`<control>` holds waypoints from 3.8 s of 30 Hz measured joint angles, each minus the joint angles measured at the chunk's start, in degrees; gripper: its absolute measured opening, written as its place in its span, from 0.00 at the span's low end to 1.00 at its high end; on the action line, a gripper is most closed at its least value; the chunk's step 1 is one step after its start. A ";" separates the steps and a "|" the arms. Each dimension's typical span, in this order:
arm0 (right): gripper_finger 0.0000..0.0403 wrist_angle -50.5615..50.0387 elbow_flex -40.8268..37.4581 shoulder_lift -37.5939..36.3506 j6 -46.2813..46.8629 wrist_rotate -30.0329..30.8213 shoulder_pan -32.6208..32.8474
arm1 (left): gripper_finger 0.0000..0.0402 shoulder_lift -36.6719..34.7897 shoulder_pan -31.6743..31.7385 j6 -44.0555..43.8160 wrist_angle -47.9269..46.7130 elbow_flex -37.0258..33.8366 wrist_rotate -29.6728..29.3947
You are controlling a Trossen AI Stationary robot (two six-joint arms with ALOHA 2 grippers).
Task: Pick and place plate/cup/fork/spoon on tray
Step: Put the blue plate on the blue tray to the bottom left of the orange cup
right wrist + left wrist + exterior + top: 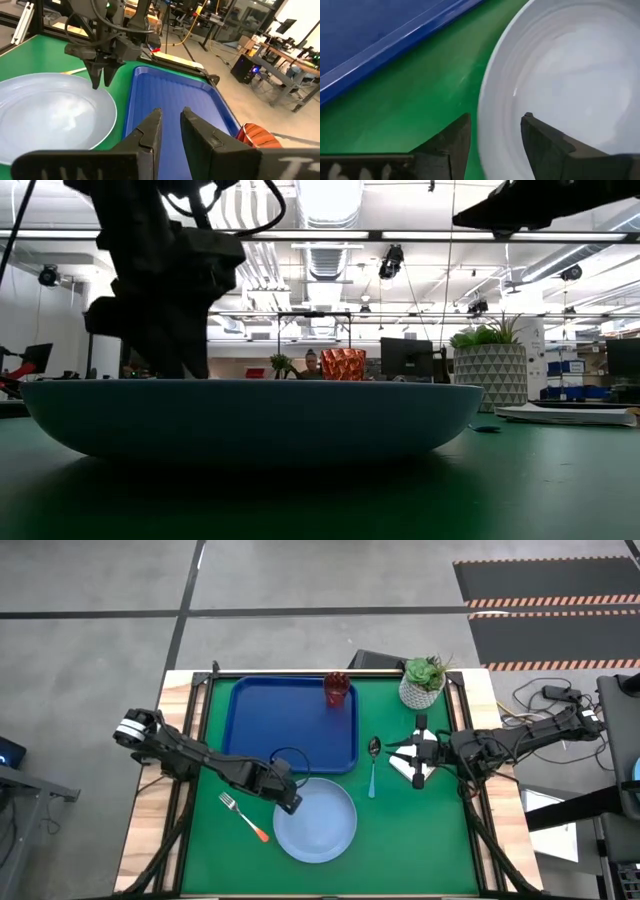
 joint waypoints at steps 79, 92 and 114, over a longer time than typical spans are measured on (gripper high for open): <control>0.15 -2.50 -0.02 -0.04 1.64 -0.02 -0.02 | 0.00 -29.05 19.31 9.17 -16.82 -7.03 -37.58; 0.15 -3.15 -0.01 -0.04 2.21 -0.02 -0.02 | 0.00 -24.68 26.29 9.04 -16.59 -11.40 -36.10; 0.15 -3.15 -0.02 -0.02 2.23 -0.02 -0.02 | 0.00 -23.65 27.40 5.79 -16.18 -19.22 -36.60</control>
